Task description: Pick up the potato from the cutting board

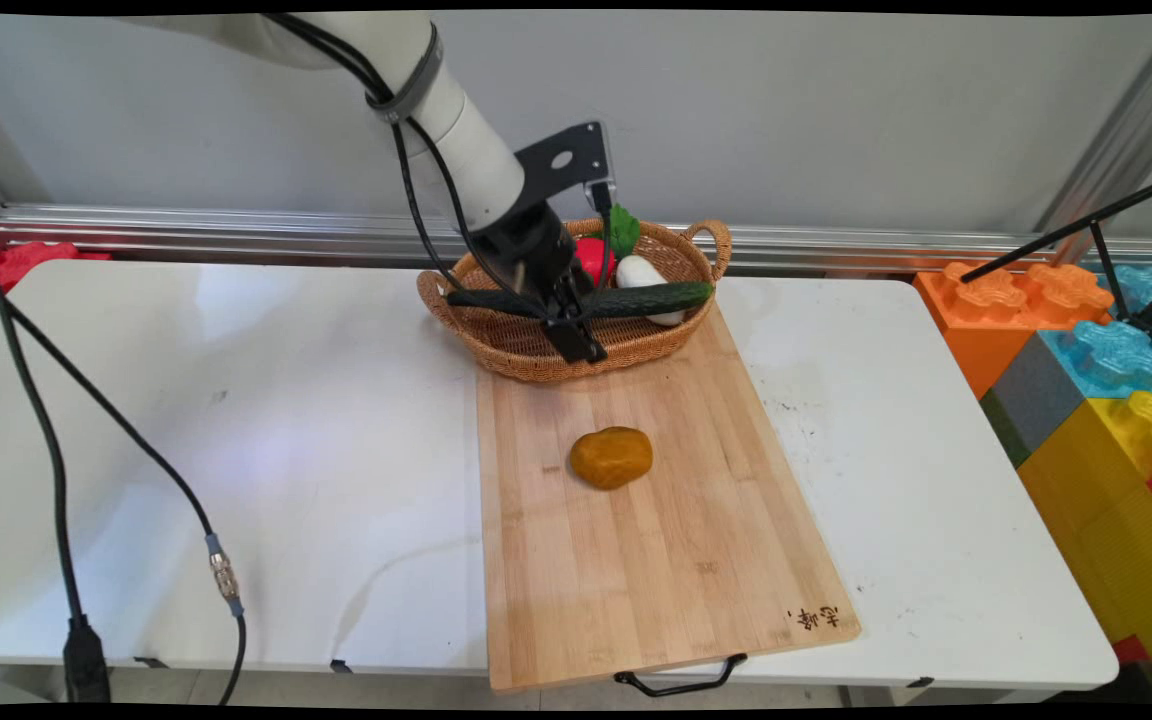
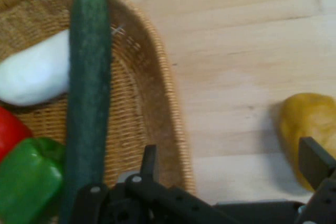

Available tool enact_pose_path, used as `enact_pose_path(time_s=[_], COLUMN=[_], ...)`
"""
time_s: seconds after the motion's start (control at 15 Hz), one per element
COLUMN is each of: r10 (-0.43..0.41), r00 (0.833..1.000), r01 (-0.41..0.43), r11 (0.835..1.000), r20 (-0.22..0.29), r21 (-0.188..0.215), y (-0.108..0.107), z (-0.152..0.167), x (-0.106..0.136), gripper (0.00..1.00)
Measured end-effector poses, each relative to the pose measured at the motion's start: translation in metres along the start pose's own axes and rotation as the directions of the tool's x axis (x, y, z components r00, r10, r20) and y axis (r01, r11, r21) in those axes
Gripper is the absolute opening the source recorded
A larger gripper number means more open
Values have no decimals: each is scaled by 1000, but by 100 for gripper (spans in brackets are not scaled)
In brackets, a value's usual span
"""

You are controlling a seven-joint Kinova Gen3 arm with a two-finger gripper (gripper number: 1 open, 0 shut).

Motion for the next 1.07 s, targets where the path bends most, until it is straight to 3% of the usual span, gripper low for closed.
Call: enact_pose_path(time_s=[0.33, 0.73, 1.07], r10=[-106, -148, -172], r00=[994, 989, 985], r01=[106, 149, 171], r11=[992, 979, 977], r20=[15, 18, 10], r21=[-65, -136, -129], y=[29, 50, 53], z=[9, 31, 57], x=[-6, -17, -28], gripper=[100, 100, 100])
